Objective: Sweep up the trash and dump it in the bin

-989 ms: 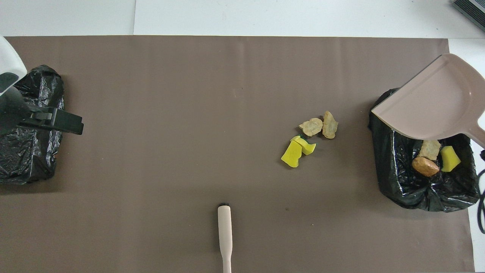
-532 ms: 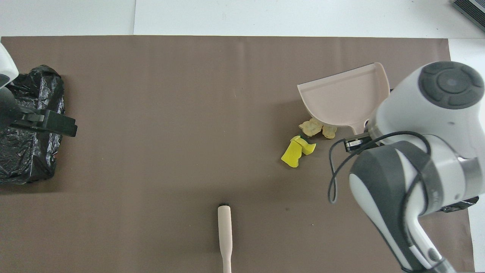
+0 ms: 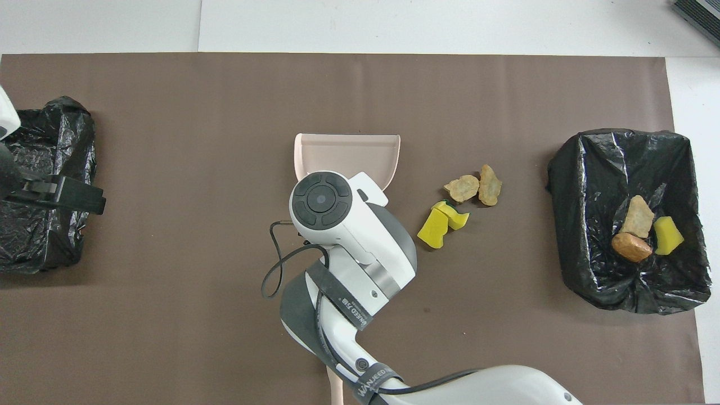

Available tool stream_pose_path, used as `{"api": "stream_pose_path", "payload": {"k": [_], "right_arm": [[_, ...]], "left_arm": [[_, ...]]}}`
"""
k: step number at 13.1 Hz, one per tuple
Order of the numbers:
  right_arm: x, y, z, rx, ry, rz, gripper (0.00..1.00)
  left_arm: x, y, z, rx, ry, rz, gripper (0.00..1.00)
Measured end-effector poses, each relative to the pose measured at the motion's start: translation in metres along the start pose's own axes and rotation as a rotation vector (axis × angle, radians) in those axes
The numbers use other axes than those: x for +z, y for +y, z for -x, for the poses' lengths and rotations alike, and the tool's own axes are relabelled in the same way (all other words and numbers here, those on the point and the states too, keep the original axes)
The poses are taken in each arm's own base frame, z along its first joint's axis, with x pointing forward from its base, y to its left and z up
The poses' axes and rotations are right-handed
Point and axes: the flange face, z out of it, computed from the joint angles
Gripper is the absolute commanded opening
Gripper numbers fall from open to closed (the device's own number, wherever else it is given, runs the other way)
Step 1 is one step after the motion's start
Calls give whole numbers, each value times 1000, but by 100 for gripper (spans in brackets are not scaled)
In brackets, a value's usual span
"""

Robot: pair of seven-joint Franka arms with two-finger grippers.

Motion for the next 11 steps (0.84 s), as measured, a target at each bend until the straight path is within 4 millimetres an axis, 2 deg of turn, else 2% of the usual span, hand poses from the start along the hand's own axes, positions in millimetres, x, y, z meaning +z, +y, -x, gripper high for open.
{"api": "stream_pose_path", "payload": {"k": [4, 8, 9, 10, 11], "right_arm": [[-1, -6, -8, 14, 12, -46, 0], [22, -9, 0, -75, -6, -27, 0], [23, -8, -1, -94, -7, -25, 25], [23, -7, -2, -104, -6, -25, 97], [23, -7, -2, -107, -6, -25, 100]], "left_arm": [[-1, 3, 0, 6, 1, 0, 100], [-1, 2, 1, 6, 3, -1, 100], [-1, 2, 0, 9, 3, -1, 100], [-1, 2, 0, 13, 4, -1, 100], [-1, 2, 0, 22, 4, -1, 100]]}}
